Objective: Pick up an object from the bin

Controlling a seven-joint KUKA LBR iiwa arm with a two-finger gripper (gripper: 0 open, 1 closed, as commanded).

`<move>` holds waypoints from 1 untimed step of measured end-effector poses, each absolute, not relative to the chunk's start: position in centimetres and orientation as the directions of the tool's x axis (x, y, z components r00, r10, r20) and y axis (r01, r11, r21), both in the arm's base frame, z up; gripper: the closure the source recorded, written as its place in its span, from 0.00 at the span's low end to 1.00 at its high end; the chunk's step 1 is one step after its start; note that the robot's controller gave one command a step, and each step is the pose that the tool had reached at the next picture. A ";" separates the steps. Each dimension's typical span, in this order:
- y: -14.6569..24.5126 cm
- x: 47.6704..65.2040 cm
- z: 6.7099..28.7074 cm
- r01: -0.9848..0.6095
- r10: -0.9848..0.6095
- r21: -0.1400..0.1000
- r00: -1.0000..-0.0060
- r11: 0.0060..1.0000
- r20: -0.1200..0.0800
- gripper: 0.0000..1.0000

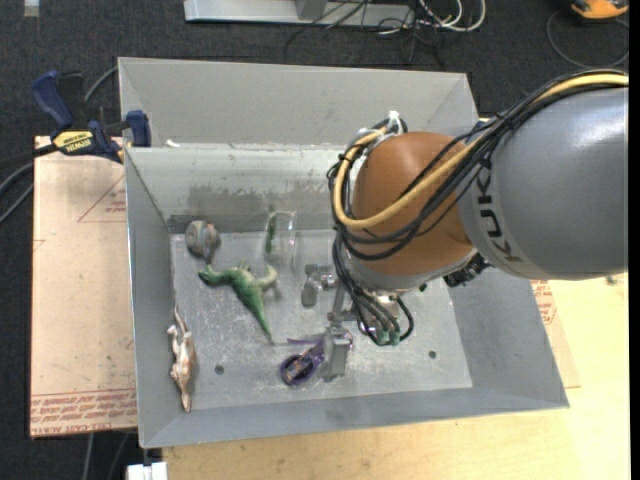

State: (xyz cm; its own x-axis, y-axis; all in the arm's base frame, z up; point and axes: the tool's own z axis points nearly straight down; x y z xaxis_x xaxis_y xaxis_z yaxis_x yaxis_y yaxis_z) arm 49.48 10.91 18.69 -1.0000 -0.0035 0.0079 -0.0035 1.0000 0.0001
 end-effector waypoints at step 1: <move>10.8 49.7 19.1 0.000 0.000 0.001 -1.000 1.000 0.000 0.00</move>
Offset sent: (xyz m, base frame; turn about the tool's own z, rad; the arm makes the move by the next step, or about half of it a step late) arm -0.0006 -0.0360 -0.0943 0.0507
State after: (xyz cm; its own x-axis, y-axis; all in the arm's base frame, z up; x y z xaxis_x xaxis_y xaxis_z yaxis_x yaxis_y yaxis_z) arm 49.66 10.83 19.13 -1.0000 0.0004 0.0000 0.0004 1.0000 0.0010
